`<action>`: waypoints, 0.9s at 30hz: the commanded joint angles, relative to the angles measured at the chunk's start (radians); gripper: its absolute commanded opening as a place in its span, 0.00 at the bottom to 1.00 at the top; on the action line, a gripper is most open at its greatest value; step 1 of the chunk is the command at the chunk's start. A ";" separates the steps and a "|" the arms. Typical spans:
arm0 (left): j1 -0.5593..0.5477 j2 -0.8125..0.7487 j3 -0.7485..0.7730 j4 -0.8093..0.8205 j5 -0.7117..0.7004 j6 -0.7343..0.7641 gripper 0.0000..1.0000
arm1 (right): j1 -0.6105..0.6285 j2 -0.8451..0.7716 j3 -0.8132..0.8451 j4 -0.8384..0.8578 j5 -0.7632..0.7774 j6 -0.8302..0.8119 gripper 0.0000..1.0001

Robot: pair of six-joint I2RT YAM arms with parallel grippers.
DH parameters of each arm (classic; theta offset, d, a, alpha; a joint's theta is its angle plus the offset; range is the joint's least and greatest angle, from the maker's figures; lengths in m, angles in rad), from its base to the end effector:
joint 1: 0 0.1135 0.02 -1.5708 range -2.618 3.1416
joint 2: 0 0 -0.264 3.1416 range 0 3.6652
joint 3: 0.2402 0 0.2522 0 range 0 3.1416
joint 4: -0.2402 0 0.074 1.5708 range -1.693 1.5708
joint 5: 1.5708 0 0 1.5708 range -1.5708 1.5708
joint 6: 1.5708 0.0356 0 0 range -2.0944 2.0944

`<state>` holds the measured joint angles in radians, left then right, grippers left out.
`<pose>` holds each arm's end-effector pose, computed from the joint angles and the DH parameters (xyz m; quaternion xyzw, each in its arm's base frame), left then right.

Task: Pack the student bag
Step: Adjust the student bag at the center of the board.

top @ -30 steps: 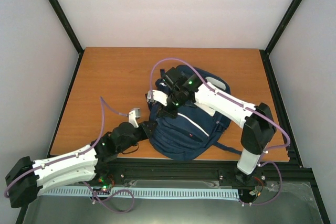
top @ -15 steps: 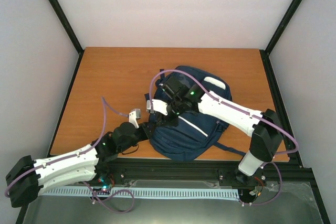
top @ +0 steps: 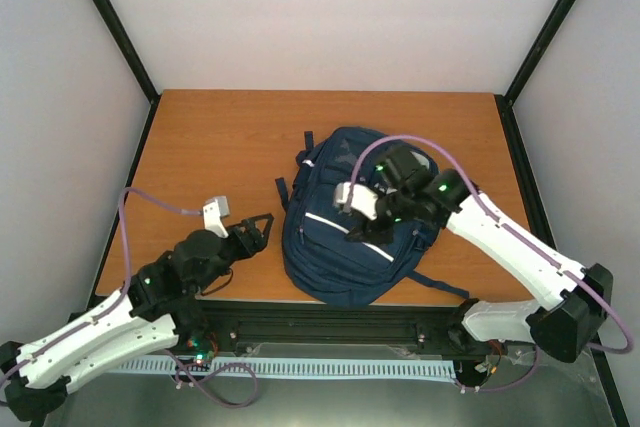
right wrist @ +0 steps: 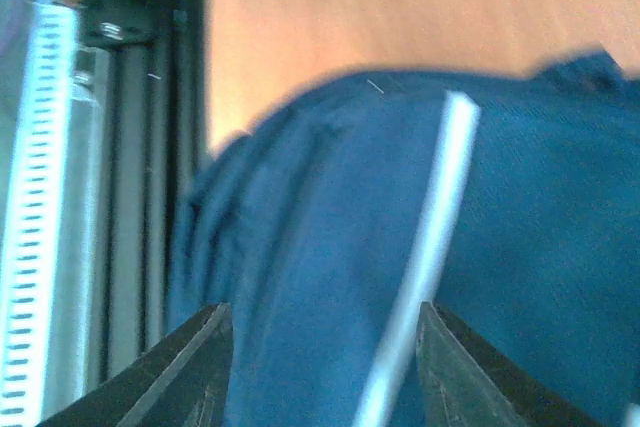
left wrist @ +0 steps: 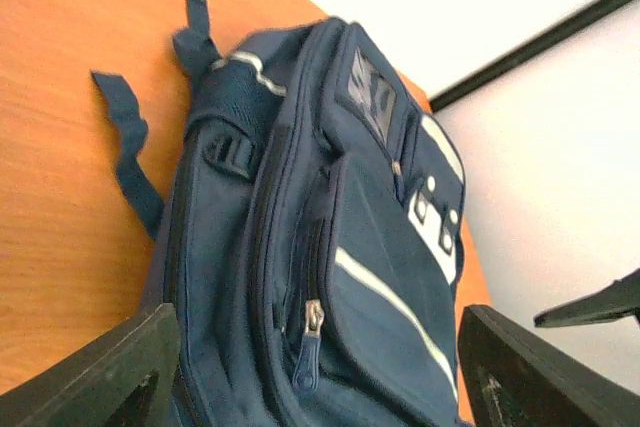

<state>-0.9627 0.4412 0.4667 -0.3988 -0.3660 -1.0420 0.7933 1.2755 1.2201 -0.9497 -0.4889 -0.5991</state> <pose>0.0816 -0.0949 0.2533 -0.1347 0.8075 -0.3861 0.4250 0.1618 0.1882 0.3234 -0.6493 0.6716 0.2576 0.2470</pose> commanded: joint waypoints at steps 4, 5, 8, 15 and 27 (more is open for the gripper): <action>0.167 0.355 0.300 -0.140 0.088 0.231 0.81 | -0.321 -0.103 -0.111 -0.043 0.050 0.021 0.61; 0.211 0.428 0.341 -0.139 0.141 0.255 0.80 | -0.356 -0.113 -0.124 -0.043 0.057 0.021 0.63; 0.279 0.589 0.424 -0.075 0.240 0.316 0.80 | -0.451 -0.137 -0.168 -0.033 0.084 0.037 0.68; 0.422 0.896 0.580 0.026 0.514 0.362 0.79 | -0.690 -0.088 -0.200 -0.041 0.121 0.031 0.72; 0.442 1.139 0.540 0.166 0.792 0.355 0.65 | -0.741 0.266 -0.136 0.116 0.153 0.062 0.55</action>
<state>-0.5255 1.5784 1.0523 -0.3374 0.2844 -0.6865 0.0593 1.4498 1.0046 -0.9211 -0.3431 -0.5709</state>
